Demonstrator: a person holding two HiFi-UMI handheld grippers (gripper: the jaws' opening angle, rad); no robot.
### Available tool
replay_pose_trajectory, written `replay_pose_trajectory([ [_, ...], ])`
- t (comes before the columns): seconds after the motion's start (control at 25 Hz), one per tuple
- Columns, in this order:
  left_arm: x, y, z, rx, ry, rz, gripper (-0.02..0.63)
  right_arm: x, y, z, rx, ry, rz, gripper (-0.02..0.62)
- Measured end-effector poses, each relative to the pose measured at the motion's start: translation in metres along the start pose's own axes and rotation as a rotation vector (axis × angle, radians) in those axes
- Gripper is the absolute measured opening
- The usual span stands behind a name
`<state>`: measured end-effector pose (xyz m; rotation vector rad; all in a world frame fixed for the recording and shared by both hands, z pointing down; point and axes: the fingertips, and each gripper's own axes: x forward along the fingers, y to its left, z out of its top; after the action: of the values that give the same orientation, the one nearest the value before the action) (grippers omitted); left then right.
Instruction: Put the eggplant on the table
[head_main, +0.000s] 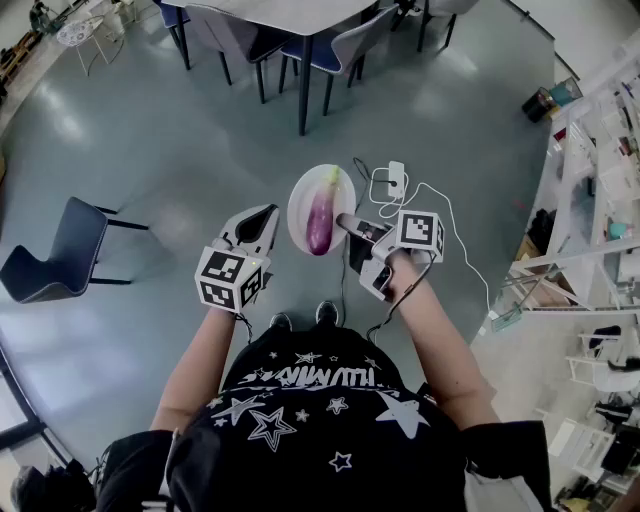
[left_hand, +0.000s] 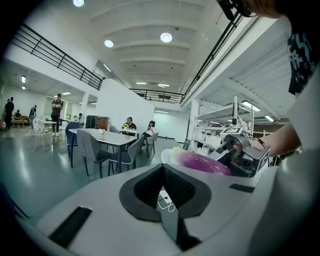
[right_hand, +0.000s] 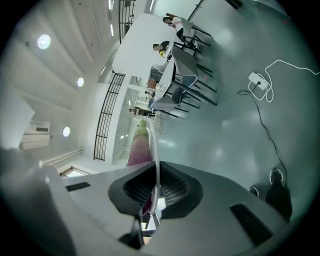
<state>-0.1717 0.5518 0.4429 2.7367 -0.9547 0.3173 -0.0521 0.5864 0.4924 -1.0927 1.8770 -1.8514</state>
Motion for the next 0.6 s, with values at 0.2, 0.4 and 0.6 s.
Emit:
replay_pose_trajectory([
  [0.2, 0.013, -0.013, 0.006, -0.001, 0.006, 0.015, 0.008, -0.002, 0.000, 0.005, -0.023, -0.019, -0.016, 0.021],
  [0.4, 0.013, -0.007, 0.010, -0.008, 0.007, 0.058, 0.008, 0.006, 0.003, 0.012, -0.061, -0.080, -0.061, 0.021],
  [0.6, 0.015, 0.006, 0.008, -0.047, 0.012, 0.088, 0.008, 0.019, 0.006, 0.015, -0.066, -0.098, -0.076, 0.021],
])
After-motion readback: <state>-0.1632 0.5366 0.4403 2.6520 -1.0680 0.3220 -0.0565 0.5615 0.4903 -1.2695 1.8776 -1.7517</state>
